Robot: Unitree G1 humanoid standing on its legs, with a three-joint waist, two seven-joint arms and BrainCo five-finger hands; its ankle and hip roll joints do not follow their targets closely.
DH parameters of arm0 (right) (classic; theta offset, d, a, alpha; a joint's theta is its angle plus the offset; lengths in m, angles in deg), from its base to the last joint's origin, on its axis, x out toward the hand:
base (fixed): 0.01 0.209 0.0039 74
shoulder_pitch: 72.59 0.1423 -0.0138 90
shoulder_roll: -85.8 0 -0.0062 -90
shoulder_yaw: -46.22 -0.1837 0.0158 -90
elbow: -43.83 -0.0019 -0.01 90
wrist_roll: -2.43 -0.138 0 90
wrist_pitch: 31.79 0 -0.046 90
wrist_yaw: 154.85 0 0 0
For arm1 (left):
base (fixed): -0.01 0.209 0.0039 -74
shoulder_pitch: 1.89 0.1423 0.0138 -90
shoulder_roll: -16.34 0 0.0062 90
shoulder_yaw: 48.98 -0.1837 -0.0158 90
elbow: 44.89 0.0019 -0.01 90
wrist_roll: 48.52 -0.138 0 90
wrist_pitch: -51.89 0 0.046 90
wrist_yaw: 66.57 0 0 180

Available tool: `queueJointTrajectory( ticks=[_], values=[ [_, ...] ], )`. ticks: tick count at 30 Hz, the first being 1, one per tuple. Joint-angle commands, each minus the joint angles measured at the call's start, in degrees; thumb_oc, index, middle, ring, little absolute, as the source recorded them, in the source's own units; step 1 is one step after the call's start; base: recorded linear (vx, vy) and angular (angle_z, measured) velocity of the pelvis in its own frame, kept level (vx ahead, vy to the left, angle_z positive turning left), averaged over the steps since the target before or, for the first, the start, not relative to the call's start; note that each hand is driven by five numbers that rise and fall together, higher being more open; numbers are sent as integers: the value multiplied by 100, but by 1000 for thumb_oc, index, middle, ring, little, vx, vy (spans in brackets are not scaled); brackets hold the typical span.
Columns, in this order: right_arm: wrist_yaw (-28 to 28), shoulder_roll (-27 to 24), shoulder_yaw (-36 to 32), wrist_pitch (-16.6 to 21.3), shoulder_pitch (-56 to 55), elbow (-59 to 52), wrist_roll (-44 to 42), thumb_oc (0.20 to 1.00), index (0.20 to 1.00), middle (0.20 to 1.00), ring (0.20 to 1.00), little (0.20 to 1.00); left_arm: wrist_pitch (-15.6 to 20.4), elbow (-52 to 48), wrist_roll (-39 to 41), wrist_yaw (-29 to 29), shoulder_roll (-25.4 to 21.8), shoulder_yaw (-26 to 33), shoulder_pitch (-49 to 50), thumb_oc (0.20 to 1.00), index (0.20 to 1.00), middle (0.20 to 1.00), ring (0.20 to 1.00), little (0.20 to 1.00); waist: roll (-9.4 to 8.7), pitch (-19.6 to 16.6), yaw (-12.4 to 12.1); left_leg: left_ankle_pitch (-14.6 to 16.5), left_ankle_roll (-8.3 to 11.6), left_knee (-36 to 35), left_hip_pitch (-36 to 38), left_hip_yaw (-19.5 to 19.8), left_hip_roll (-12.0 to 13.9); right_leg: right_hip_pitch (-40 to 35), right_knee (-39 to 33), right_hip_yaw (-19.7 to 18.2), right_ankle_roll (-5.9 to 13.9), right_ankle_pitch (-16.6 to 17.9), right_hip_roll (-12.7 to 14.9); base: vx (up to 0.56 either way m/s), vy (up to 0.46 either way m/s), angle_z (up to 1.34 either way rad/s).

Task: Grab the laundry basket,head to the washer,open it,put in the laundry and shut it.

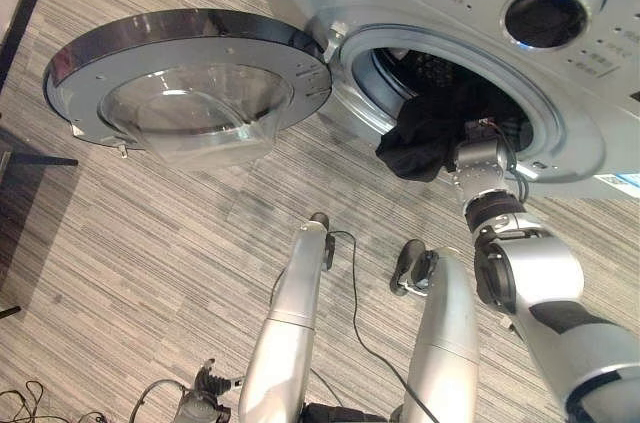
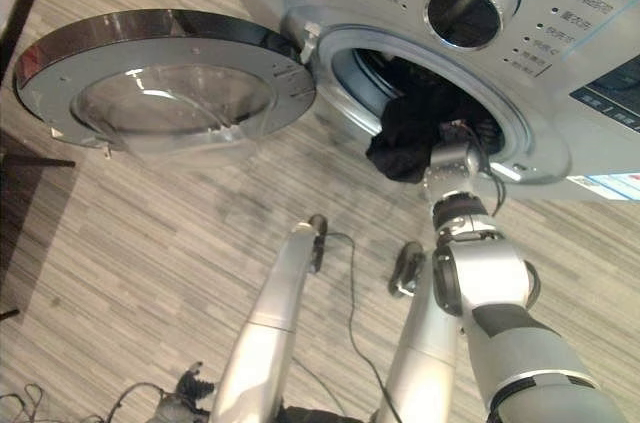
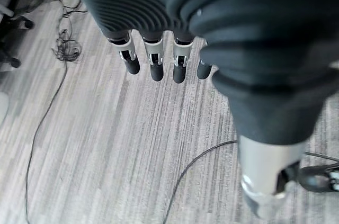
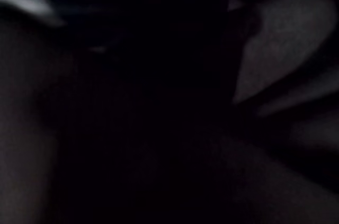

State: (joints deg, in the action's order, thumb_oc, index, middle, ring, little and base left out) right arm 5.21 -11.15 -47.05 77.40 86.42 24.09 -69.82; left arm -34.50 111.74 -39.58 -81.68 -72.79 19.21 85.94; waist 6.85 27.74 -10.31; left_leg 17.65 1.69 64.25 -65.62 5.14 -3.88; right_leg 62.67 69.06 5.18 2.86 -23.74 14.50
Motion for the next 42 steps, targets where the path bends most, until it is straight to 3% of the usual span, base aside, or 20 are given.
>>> queueJointTrajectory(
  ticks=[1, 2, 7, 9, 11, 15, 16, 17, 18, 19, 20, 22, 28, 35, 39, 42],
  values=[
    [113, -780, 144, 171, 212, -463, 340, 200, 200, 200, 200, 200, -36, 297, 24, 101, -181, -317, 381, 1000, 1000, 1000, 1000, 1000, 168, -291, -31, 772, -361, 166, 298, -370, -155, -33, -345, 100, 152, -165, -73, 12, 44, 8],
    [172, -1057, 241, 320, 434, -743, 362, 200, 200, 200, 200, 200, -13, 293, 16, 165, -165, -363, 402, 1000, 1000, 1000, 1000, 1000, 211, -324, -38, 753, -343, 193, 172, -403, -189, 110, -276, 67, 175, -172, -37, 21, 41, 5],
    [647, -1500, 354, 903, 1101, -1780, -98, 200, 200, 200, 200, 200, 129, 52, 136, 185, -186, -438, 463, 1000, 1000, 1000, 1000, 1000, 314, -433, -89, 738, -342, 311, -108, -475, -274, 476, -82, -3, 234, -182, 42, 39, 49, 3],
    [726, -1519, 386, 1075, 1134, -1991, -223, 200, 200, 200, 200, 200, 164, -21, 200, 174, -201, -419, 456, 1000, 1000, 1000, 1000, 1000, 332, -438, -93, 744, -342, 355, -175, -489, -280, 552, -29, -29, 240, -202, 44, 15, 18, 0],
    [962, -1404, 346, 1476, 1099, -2767, -413, 200, 200, 200, 200, 200, 278, -323, 410, 105, -232, -367, 481, 1000, 1000, 1000, 1000, 1000, 383, -412, -84, 762, -353, 471, -300, -522, -309, 687, 105, -68, 235, -229, 42, 29, 19, -5],
    [1039, -1274, 297, 1610, 945, -2747, -432, 200, 200, 200, 200, 200, 373, -683, 569, 122, -302, -427, 602, 1000, 1000, 1000, 1000, 1000, 434, -380, -67, 777, -367, 592, -428, -548, -331, 828, 232, -106, 221, -246, 23, 13, 15, -1],
    [791, -1303, 341, 1516, 949, -2202, -277, 313, 313, 313, 313, 313, 386, -769, 655, 136, -316, -537, 653, 1000, 1000, 1000, 1000, 1000, 466, -354, -75, 801, -377, 693, -515, -578, -321, 919, 311, -141, 208, -243, 21, 7, 56, -2],
    [550, -1334, 296, 1284, 869, -1580, -60, 856, 856, 856, 856, 856, 400, -870, 672, 152, -310, -627, 658, 1000, 1000, 1000, 1000, 1000, 514, -320, -60, 800, -382, 737, -581, -611, -321, 990, 344, -160, 200, -227, 29, 7, 73, -4],
    [309, -1483, 421, 916, 777, -860, 397, 1000, 1000, 1000, 1000, 1000, 385, -893, 658, 185, -319, -670, 662, 1000, 1000, 1000, 1000, 1000, 523, -314, -75, 831, -384, 759, -597, -626, -312, 1028, 371, -184, 203, -240, 39, -7, 43, -5],
    [300, -1510, 440, 890, 833, -815, 418, 1000, 1000, 1000, 1000, 1000, 384, -899, 660, 184, -310, -680, 653, 1000, 1000, 1000, 1000, 1000, 533, -317, -85, 810, -386, 752, -617, -632, -309, 1051, 364, -189, 199, -218, 36, -20, 42, -4],
    [449, -1449, 535, 399, 705, -395, 482, 1000, 1000, 1000, 1000, 1000, 379, -973, 600, 241, -306, -736, 648, 1000, 1000, 1000, 1000, 1000, 558, -285, -68, 805, -394, 774, -675, -663, -292, 1099, 377, -202, 196, -190, 32, -30, 37, -2],
    [618, -1432, 595, 85, 566, -91, 684, 1000, 1000, 1000, 1000, 1000, 380, -1068, 592, 317, -317, -740, 750, 1000, 1000, 1000, 1000, 1000, 588, -301, -55, 782, -407, 759, -738, -699, -282, 1176, 365, -212, 185, -161, 23, -35, 54, -8],
    [461, -1175, 483, 110, 300, -6, 726, 1000, 1000, 1000, 1000, 1000, 343, -1210, 651, 326, -335, -749, 800, 1000, 1000, 1000, 1000, 1000, 571, -325, -7, 652, -422, 474, -698, -715, -270, 1151, 79, -212, 169, 7, -47, -39, 26, -5],
    [389, -769, 382, 124, -23, -115, 785, 1000, 1000, 1000, 1000, 1000, 366, -1347, 732, 342, -322, -717, 685, 1000, 1000, 1000, 1000, 1000, 496, -335, 84, 346, -437, -332, -246, -765, -231, 714, -692, -128, 212, 348, -147, -67, 22, -6],
    [436, -322, 97, 234, -737, -373, 773, 1000, 1000, 1000, 1000, 1000, 351, -1210, 682, 363, -213, -585, 496, 1000, 1000, 1000, 1000, 1000, 359, -404, 203, 42, -471, -1172, 605, -583, -151, -210, -1622, -117, 200, 612, -274, -84, -8, -11],
    [531, -209, 287, 97, -1204, -520, 1162, 1000, 1000, 1000, 1000, 1000, 351, -1120, 499, 460, -181, -538, 394, 1000, 1000, 1000, 1000, 1000, 260, -386, 277, -154, -445, -1747, 1279, -521, -136, -942, -2254, -128, 187, 826, -309, -47, -24, -4]
  ],
)
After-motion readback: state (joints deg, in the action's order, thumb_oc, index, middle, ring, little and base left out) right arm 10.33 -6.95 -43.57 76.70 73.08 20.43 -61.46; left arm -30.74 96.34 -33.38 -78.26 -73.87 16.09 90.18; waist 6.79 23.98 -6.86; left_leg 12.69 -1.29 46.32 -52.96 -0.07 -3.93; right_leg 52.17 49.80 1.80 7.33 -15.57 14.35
